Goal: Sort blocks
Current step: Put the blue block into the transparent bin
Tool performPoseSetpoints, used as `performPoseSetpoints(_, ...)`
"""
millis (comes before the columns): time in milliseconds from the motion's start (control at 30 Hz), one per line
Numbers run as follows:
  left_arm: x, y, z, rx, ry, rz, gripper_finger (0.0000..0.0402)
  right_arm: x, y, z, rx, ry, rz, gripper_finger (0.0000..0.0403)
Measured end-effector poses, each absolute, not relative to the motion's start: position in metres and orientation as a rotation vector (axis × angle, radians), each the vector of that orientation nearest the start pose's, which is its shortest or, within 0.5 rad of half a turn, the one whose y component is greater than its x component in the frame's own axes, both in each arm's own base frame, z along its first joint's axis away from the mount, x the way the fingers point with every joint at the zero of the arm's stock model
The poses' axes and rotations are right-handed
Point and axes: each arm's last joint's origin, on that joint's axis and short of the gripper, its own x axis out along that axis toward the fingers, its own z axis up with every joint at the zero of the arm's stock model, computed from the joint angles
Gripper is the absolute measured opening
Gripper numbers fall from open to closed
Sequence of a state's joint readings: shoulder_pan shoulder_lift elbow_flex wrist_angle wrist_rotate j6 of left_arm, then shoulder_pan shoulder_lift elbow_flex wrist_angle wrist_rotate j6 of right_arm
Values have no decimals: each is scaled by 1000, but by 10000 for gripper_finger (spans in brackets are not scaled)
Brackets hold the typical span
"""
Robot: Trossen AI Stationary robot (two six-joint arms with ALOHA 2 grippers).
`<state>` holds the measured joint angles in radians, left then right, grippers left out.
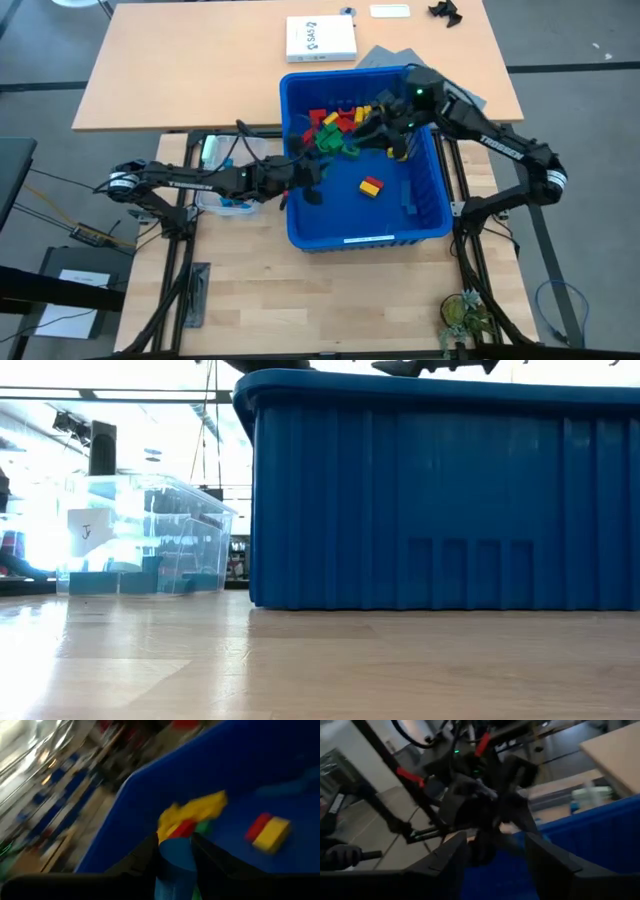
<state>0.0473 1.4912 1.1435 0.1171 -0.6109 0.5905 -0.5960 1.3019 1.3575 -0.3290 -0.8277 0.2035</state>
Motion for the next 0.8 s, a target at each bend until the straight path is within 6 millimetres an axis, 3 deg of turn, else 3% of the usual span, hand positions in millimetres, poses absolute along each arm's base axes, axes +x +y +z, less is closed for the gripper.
performPoseSetpoints(267, 283, 33, 348, 340, 590, 711, 112, 211, -146, 421, 334, 182, -49, 198)
performPoseSetpoints(533, 220, 40, 343, -14, 856, 846, 112, 208, -156, 417, 292, 203, -197, 199)
performPoseSetpoints(700, 200, 48, 334, -133, 998, 973, 114, 213, -162, 410, 296, 232, -199, 196)
performPoseSetpoints(800, 201, 53, 329, -138, 1012, 1002, 125, 216, -164, 403, 317, 275, -201, 201)
